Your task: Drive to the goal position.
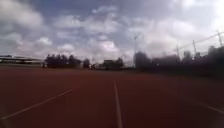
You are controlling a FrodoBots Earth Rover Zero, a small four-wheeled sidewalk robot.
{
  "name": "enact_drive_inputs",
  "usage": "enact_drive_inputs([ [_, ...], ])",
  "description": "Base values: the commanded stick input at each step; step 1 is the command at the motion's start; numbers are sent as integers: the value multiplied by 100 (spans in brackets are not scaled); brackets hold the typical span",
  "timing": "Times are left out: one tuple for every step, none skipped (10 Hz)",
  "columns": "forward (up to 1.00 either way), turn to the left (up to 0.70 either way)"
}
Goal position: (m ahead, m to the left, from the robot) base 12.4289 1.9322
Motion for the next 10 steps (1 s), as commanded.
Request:
enact_drive_inputs([
  [70, 0],
  [70, 0],
  [70, 0],
  [70, 0],
  [70, 0],
  [70, 0],
  [70, 0],
  [70, 0],
  [70, 0],
  [70, 0],
])
